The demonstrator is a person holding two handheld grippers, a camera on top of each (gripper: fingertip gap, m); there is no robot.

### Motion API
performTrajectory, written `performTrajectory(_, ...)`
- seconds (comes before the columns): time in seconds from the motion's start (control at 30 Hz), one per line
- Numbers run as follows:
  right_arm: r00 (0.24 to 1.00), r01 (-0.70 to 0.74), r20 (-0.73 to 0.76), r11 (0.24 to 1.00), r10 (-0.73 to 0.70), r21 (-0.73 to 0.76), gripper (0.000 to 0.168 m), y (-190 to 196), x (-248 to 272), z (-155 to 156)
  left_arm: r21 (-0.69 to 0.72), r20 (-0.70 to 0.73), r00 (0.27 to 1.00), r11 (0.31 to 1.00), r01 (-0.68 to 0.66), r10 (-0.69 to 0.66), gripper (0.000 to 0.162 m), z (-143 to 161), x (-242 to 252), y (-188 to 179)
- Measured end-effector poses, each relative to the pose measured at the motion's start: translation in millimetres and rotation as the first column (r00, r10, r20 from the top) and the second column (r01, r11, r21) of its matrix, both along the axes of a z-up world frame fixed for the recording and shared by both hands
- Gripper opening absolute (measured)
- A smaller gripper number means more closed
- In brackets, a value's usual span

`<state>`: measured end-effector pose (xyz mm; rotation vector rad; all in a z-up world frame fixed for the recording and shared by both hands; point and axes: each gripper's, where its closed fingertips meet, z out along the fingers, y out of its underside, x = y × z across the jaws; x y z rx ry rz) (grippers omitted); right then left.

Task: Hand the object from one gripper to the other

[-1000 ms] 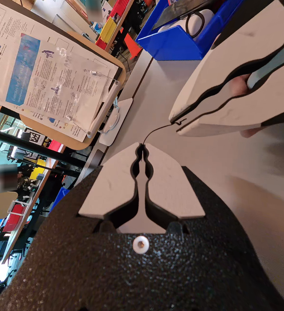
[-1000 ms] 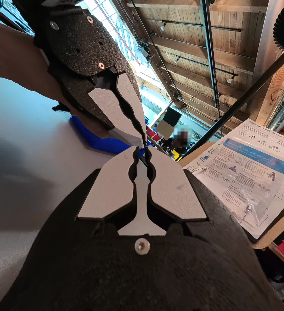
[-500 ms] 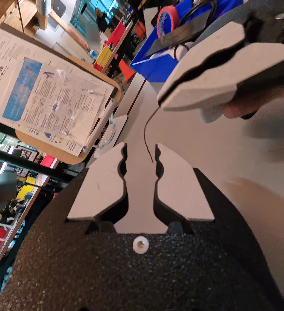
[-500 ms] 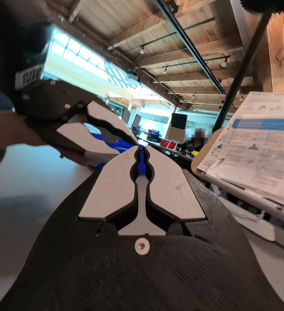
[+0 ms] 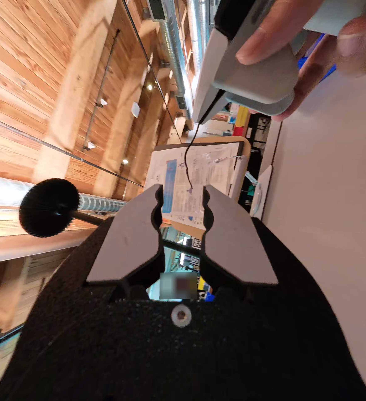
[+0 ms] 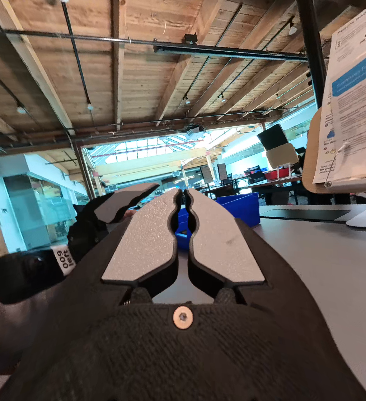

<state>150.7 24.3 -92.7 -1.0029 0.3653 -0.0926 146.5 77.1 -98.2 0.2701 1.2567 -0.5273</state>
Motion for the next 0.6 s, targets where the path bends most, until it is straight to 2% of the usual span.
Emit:
performTrajectory(0.17, 0.999, -0.038, -0.026, 0.999, 0.038, 0.005, 0.003, 2.0, -0.2, -1.9, 0.109, 0.147, 0.989, 0.993, -0.047, 0.031, 0.03, -3.8, -4.8, -5.5)
performTrajectory(0.27, 0.998, -0.06, -0.018, 0.998, 0.06, -0.022, 0.003, 7.0, -3.5, -4.2, 0.152, 0.177, 0.984, 0.986, -0.063, 0.036, 0.024, -7.5, -5.6, -8.9)
performTrajectory(0.37, 0.997, -0.073, -0.011, 0.997, 0.073, -0.04, 0.003, 10.3, -5.9, -5.6, 0.163, 0.193, 0.98, 0.984, -0.074, 0.041, 0.017, -7.9, -5.4, -8.4)
performTrajectory(0.43, 0.998, -0.068, -0.011, 0.997, 0.067, -0.049, 0.003, 10.8, -5.2, -6.8, 0.165, 0.194, 0.98, 0.984, -0.069, 0.036, 0.002, -7.9, -6.1, -8.0)
performTrajectory(0.53, 0.999, -0.05, 0.003, 0.997, 0.05, -0.057, 0.003, 10.7, -4.7, -7.6, 0.155, 0.151, 0.988, 0.987, -0.051, 0.027, 0.002, -9.1, -5.4, -7.4)
performTrajectory(0.6, 0.999, 0.014, 0.038, 0.998, -0.012, -0.061, 0.018, 8.6, -1.7, -6.4, 0.142, 0.121, 0.992, 0.989, -0.043, 0.026, 0.002, -8.4, -4.3, -5.8)
